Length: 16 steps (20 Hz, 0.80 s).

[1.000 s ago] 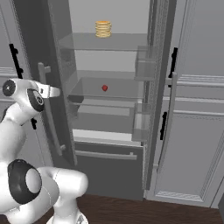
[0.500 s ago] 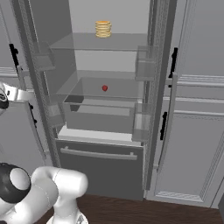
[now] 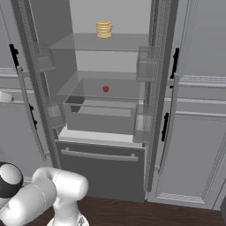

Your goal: Take the strawberry from the fridge and place it on top of the pancake, located on the dining counter.

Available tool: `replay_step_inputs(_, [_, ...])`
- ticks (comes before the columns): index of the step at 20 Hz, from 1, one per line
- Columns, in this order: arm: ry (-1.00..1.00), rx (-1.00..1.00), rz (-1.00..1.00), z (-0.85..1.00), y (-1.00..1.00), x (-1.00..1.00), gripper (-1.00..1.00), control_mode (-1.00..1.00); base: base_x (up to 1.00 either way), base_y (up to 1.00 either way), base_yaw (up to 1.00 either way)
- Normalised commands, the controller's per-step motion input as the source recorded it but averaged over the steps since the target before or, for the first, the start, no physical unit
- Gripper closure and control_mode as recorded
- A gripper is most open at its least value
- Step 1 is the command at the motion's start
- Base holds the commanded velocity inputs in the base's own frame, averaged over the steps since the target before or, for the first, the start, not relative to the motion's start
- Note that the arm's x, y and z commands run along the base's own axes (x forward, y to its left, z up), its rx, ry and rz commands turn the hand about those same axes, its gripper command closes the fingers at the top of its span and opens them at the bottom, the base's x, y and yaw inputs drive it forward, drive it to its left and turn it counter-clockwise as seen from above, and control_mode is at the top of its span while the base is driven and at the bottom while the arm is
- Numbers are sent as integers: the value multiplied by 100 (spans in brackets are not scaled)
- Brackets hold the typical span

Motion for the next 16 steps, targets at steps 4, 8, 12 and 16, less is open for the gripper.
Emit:
replay_step_inputs(4, [4, 37, 1, -1, -100, -89, -100, -100, 0, 0, 0])
replay_step_inputs(8, [6, 57, -3, 36, -100, -38, -100, -100, 0, 0, 0])
replay_step_inputs(12, [3, 75, -8, 34, -100, -1, -100, -100, 0, 0, 0])
replay_step_inputs(16, [22, 91, 2, -11, -100, 62, -100, -100, 0, 0, 0])
